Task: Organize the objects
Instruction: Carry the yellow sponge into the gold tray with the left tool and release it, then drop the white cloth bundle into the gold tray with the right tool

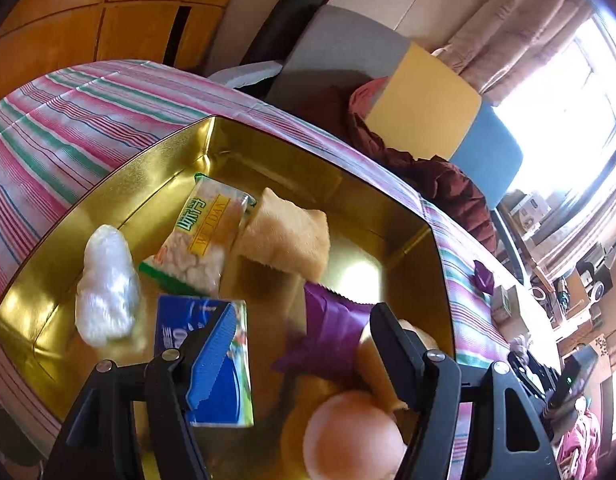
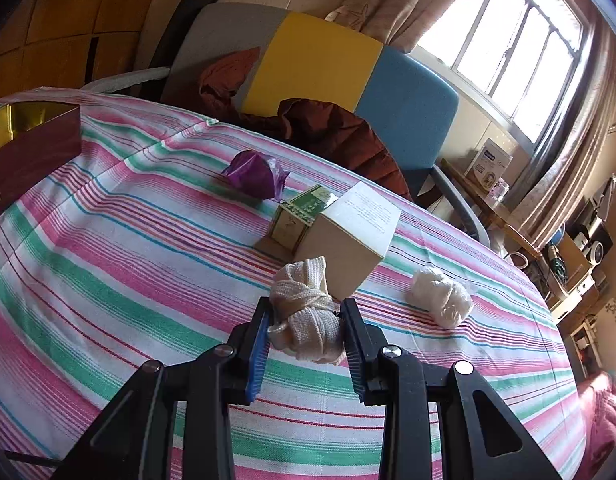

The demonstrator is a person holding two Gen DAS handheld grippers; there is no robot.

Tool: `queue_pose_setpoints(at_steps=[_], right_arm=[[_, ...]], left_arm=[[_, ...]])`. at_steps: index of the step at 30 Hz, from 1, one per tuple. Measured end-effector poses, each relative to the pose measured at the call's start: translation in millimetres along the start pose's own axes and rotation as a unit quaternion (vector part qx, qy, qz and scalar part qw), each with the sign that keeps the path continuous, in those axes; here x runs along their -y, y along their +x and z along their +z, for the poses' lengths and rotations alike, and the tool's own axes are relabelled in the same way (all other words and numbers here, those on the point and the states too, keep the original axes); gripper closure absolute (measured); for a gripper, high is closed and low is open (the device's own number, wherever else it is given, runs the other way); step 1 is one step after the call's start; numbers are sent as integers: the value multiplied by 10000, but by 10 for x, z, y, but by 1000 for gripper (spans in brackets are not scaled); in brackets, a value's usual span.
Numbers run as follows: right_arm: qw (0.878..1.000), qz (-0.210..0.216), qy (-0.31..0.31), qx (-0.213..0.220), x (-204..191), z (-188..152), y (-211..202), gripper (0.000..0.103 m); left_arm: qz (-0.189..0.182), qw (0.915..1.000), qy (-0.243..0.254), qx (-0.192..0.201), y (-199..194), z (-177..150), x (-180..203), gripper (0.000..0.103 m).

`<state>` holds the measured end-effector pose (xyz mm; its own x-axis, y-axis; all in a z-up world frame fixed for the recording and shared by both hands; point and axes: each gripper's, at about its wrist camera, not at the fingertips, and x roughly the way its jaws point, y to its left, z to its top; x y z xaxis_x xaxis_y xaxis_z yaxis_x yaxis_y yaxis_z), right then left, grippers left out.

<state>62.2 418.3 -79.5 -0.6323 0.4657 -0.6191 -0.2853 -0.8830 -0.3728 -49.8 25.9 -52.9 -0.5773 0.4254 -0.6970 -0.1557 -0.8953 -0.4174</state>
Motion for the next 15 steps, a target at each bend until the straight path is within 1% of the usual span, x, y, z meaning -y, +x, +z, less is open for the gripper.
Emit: queue_pose_setpoints(at_steps=[3, 7, 11, 15], right_arm=[[9996, 189, -172, -121, -82, 39, 7, 69], [9970, 739, 191, -113, -186, 200, -141, 69], [9881, 1461, 483, 34, -444, 445, -359, 69], [9773, 2054, 469, 226, -804, 706, -562, 68]], left_arm=[[39, 9998, 170, -34, -22, -27, 31, 32], [19, 9998, 180, 77, -105, -53, 4, 32], [41, 9997, 173, 142, -135, -65, 10, 32], [63, 9996, 198, 169, -155, -65, 22, 32]])
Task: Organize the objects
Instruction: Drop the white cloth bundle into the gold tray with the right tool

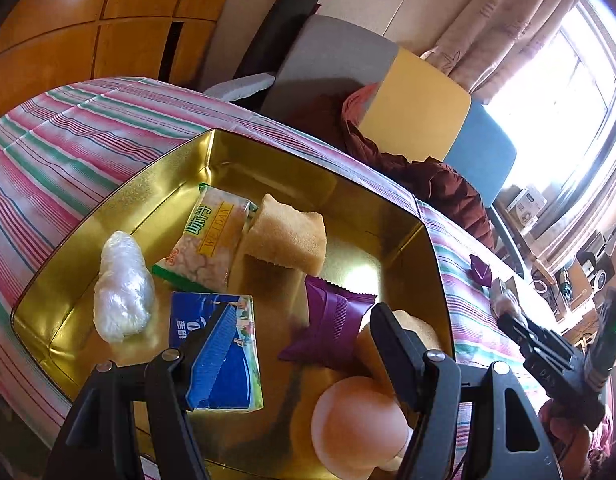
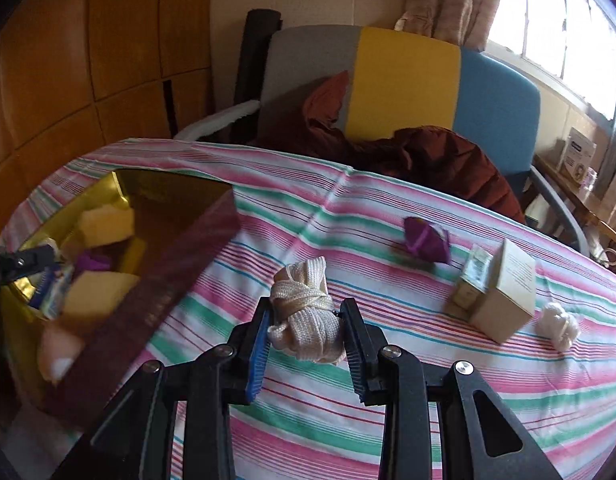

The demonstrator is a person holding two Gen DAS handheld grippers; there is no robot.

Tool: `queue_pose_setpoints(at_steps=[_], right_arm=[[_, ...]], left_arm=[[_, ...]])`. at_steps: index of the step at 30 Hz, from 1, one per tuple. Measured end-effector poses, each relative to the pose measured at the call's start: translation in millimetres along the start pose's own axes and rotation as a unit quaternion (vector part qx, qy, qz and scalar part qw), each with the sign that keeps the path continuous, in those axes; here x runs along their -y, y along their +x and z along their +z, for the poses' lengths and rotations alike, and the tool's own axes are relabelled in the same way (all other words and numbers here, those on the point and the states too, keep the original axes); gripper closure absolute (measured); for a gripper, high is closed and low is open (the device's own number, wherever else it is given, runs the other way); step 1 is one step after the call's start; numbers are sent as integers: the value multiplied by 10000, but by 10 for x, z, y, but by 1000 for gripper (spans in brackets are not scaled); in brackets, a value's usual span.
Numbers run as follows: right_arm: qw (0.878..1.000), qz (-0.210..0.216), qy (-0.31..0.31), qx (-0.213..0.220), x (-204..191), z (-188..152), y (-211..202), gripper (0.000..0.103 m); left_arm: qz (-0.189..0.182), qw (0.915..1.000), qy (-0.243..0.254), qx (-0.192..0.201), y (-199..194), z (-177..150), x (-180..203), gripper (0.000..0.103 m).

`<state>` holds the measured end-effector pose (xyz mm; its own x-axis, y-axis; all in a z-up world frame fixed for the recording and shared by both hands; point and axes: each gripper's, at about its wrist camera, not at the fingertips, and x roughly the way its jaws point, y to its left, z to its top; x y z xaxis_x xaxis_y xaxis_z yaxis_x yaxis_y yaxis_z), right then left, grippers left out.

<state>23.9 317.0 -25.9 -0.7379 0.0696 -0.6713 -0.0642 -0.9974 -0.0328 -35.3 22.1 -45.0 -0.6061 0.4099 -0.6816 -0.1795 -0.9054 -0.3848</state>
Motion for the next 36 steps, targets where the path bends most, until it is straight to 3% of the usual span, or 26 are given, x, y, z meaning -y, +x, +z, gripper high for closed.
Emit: queue_pose_setpoints(at_steps=[6, 18, 19, 21, 36], right_arm=[[9972, 742, -75, 35, -558, 300, 58, 68], [9927, 1024, -594, -235, -1146, 559, 404, 67], [9922, 1068, -603, -243, -1150, 572, 422, 65], [9944, 857, -603, -169, -1153, 577, 409, 45], [9963, 816, 282, -51, -747, 292, 157, 31]], left_arm=[[52, 10000, -40, 27, -33, 12, -1, 32], [22, 10000, -72, 44, -59, 28, 17, 32], [17, 10000, -67, 45, -58, 27, 21, 33], [10, 10000, -65, 42, -57, 25, 22, 33], [-31, 9999, 89, -46, -35, -43, 136, 32]])
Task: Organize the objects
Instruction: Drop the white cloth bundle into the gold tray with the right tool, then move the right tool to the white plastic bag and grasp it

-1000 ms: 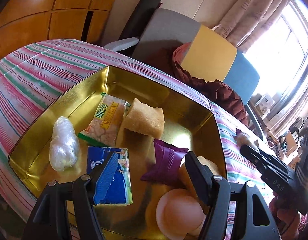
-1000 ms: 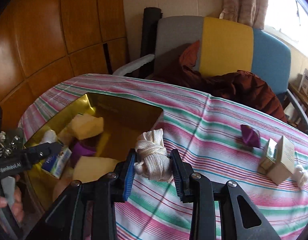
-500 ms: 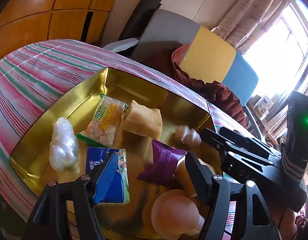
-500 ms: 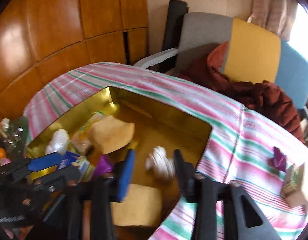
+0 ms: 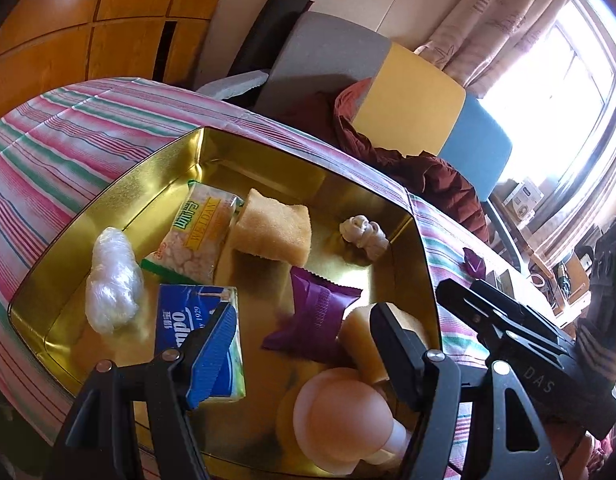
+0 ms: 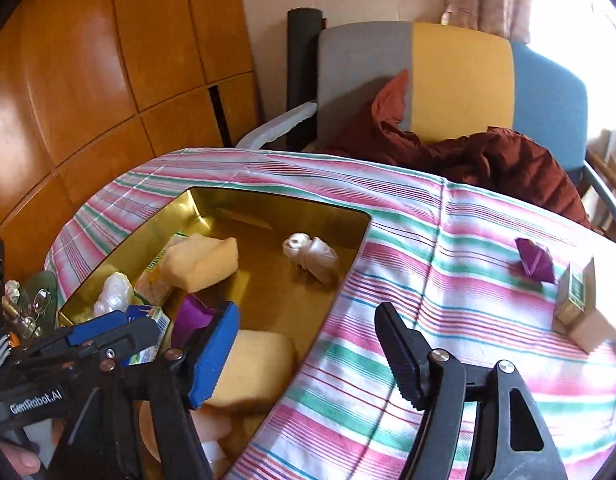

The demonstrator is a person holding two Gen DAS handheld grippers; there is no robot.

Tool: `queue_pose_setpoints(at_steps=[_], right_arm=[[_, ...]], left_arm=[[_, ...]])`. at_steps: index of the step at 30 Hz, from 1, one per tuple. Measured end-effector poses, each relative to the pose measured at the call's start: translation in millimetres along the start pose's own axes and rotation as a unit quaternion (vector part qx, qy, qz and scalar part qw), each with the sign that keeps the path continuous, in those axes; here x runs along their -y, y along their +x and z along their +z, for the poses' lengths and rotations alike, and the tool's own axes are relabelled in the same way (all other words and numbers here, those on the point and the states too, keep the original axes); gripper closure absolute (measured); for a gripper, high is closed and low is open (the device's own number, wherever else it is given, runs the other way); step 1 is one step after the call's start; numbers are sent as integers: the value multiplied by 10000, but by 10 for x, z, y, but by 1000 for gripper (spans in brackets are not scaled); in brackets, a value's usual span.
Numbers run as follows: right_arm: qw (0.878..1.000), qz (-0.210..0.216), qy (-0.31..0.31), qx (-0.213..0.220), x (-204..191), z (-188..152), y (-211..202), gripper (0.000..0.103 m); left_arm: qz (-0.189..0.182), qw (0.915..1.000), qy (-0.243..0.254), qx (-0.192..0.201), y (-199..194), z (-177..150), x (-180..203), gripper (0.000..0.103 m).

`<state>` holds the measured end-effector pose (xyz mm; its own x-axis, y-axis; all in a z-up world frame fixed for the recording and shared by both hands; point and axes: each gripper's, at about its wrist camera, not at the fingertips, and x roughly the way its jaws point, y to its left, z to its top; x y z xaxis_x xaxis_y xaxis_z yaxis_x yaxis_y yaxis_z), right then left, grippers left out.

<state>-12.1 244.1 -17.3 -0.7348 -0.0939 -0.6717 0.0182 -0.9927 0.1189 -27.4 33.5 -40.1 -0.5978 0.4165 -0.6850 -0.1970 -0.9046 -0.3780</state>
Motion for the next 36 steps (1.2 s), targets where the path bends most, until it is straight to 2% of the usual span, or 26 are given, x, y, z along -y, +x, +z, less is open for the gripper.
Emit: queue_pose_setpoints(at_steps=[12, 20, 30, 36], right_arm=[[9989, -312, 339, -120, 420, -225, -187, 30], [9956, -669, 538, -364, 843, -471, -262, 30], [9832, -1382, 1101, -469, 1752, -704, -520, 29], [9679, -2015, 1456, -377, 2441, -666, -666, 28]], left_arm=[[-213, 9993, 283, -75, -29, -56, 251, 32], [-448, 9961, 753, -139, -55, -159, 542, 33], [-880, 9848, 1453, -358, -90, -437, 1011, 32], [-875, 9797, 1728, -510, -79, -563, 1211, 32]])
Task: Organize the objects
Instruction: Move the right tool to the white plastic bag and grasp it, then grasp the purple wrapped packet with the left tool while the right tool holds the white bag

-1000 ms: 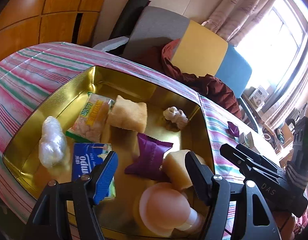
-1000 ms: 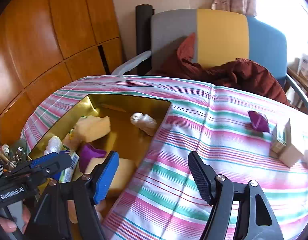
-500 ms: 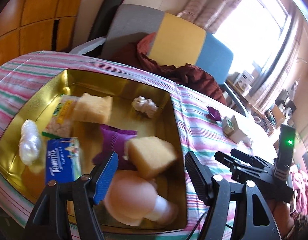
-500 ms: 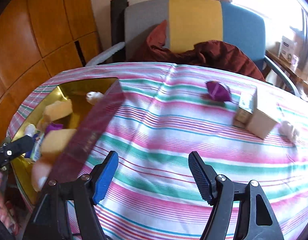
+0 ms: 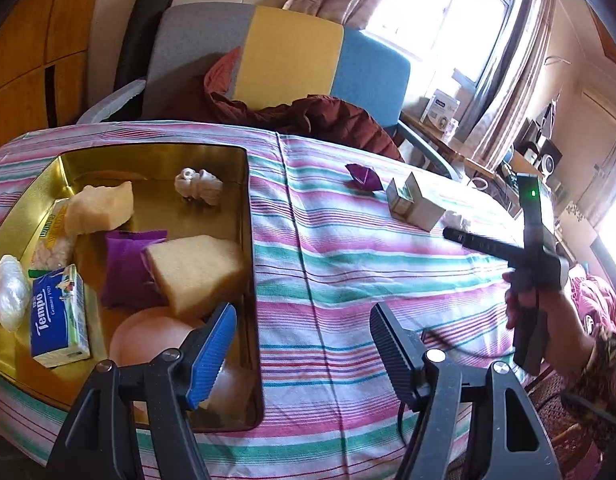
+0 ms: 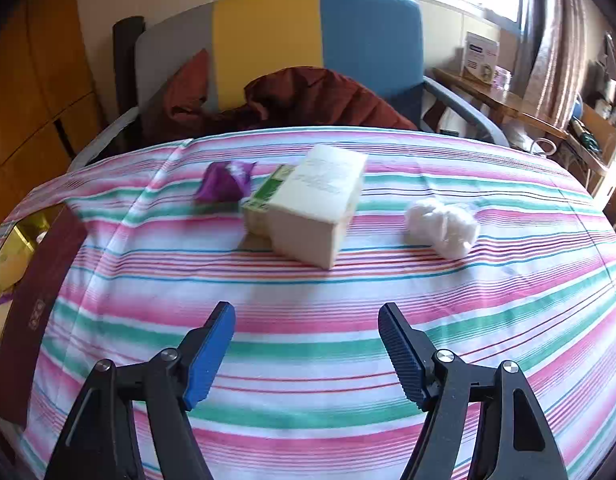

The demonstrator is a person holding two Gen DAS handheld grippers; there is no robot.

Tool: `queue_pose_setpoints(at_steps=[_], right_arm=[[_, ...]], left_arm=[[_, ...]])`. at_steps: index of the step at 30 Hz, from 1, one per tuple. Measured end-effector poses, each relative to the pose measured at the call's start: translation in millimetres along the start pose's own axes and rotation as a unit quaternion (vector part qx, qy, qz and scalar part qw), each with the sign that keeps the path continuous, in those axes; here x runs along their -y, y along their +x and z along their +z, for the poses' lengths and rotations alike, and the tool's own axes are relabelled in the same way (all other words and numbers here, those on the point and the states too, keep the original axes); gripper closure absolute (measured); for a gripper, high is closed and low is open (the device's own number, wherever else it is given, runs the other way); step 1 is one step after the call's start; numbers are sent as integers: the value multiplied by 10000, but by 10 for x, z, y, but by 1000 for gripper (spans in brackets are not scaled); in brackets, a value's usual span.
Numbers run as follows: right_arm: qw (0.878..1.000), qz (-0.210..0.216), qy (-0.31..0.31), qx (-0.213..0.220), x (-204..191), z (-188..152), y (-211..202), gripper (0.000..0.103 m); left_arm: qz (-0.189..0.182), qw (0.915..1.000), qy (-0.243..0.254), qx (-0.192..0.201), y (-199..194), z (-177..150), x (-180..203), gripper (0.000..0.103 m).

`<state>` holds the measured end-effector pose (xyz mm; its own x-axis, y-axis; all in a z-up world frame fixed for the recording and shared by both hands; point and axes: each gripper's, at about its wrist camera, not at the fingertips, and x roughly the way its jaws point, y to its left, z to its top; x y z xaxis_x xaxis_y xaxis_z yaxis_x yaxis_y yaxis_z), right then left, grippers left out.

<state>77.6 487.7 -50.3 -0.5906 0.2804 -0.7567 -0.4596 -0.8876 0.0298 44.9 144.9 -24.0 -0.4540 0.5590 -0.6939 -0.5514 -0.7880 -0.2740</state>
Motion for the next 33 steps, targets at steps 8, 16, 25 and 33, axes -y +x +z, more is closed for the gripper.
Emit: queue_pose_setpoints(at_steps=[8, 16, 25, 33], right_arm=[[9966, -626, 528, 104, 708, 332, 232, 21], [9955, -717, 616, 23, 949, 625, 619, 21], [9967, -607, 530, -138, 943, 532, 938, 44], [9975, -631, 300, 87, 838, 457, 882, 65]], left_arm=[[75, 9994, 292, -152, 98, 11, 228, 32], [113, 9983, 535, -213, 161, 37, 398, 32], [82, 9958, 786, -465, 350, 46, 605, 32], [-115, 9956, 667, -641, 704, 276, 739, 32]])
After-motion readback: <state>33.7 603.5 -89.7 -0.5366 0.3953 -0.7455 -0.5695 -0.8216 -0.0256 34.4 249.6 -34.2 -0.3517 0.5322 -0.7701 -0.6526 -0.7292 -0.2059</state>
